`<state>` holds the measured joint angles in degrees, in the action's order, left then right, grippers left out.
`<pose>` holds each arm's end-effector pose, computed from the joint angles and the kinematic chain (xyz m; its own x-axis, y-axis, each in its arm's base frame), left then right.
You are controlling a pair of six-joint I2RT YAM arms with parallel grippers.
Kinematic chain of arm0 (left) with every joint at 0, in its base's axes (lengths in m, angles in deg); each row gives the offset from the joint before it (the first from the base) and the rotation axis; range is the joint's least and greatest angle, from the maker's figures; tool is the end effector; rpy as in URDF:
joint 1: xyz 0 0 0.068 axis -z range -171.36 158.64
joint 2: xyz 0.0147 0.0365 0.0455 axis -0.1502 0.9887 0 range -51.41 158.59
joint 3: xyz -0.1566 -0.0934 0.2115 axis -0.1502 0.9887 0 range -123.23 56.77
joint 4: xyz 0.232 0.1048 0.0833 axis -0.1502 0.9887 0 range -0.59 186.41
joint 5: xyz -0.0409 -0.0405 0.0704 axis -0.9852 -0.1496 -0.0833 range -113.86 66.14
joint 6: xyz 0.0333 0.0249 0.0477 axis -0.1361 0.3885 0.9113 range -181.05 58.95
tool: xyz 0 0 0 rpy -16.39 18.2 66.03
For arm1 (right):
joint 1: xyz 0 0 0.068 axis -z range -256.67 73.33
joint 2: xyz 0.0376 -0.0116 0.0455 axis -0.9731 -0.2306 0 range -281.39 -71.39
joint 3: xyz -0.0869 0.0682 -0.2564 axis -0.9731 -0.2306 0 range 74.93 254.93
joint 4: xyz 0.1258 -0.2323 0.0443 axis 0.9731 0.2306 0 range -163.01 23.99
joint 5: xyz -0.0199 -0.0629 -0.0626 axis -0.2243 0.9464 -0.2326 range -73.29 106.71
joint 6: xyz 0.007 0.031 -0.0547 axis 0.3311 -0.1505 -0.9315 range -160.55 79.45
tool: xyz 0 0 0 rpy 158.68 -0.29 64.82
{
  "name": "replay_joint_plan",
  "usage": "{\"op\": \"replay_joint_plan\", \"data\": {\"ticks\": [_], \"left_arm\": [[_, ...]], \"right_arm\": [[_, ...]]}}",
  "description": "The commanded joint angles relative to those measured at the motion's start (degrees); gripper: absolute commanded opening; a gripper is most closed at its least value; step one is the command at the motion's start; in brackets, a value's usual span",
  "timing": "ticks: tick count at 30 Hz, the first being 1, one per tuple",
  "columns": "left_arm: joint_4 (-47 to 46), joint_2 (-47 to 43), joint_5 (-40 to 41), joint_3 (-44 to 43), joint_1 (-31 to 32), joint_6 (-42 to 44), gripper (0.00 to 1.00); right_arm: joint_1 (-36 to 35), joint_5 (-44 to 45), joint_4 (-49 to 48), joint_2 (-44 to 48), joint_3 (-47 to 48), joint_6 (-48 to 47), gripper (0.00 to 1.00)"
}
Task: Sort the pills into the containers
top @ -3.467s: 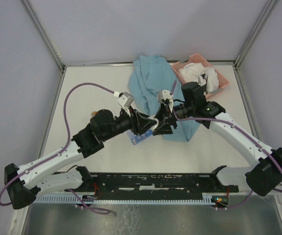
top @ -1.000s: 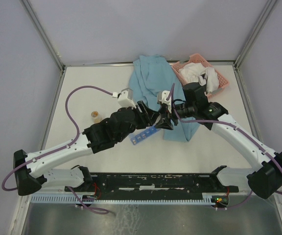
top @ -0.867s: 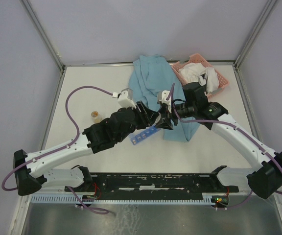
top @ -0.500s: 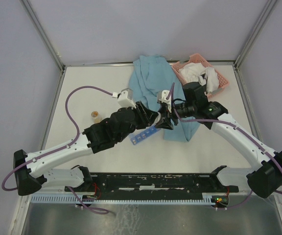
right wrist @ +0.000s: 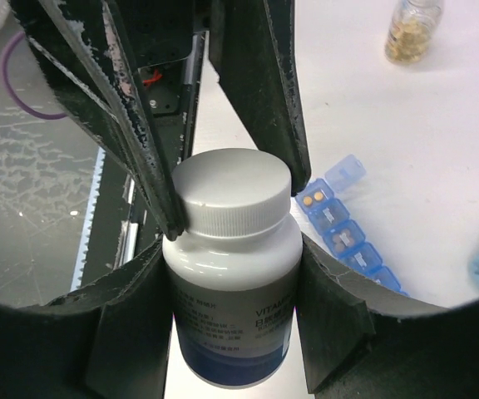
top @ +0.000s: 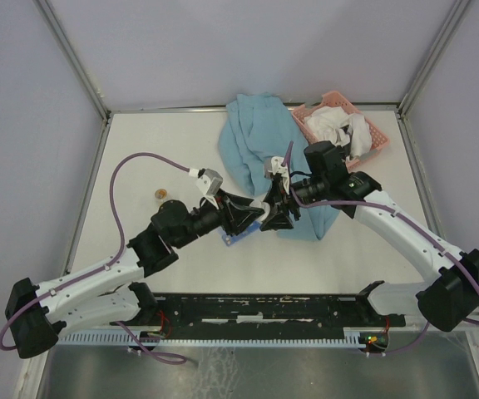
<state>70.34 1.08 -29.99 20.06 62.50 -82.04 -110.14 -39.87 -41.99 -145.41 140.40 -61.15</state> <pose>0.1349 -0.1937 0.3245 -0.2785 -0.2228 -0.9343 0.8205 0.4504 -0.3520 0.2122 0.1890 0.3313 -0.2017 -0.3657 -0.9086 -0.9737 -0.0256 0.2264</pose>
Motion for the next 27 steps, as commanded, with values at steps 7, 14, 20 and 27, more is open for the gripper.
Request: {"op": "replay_joint_plan", "data": {"ticks": [7,14,20,27], "left_arm": [[-5.95,-3.06,-7.28,2.57,0.61,13.88,0.63],[-4.71,-9.08,5.65,4.6,0.58,-0.58,0.99],[-0.76,-13.21,12.46,3.6,0.62,-13.21,0.99],[9.79,-7.39,20.77,-5.62,2.48,-24.67,0.99]], "right_arm": [[0.51,-1.55,-6.59,0.02,2.98,3.59,0.09],[0.51,-0.33,-6.01,0.65,2.91,2.17,0.09],[0.5,0.76,-5.72,1.24,2.69,0.89,0.09],[0.47,1.63,-5.36,1.15,2.74,0.17,0.09]]}}
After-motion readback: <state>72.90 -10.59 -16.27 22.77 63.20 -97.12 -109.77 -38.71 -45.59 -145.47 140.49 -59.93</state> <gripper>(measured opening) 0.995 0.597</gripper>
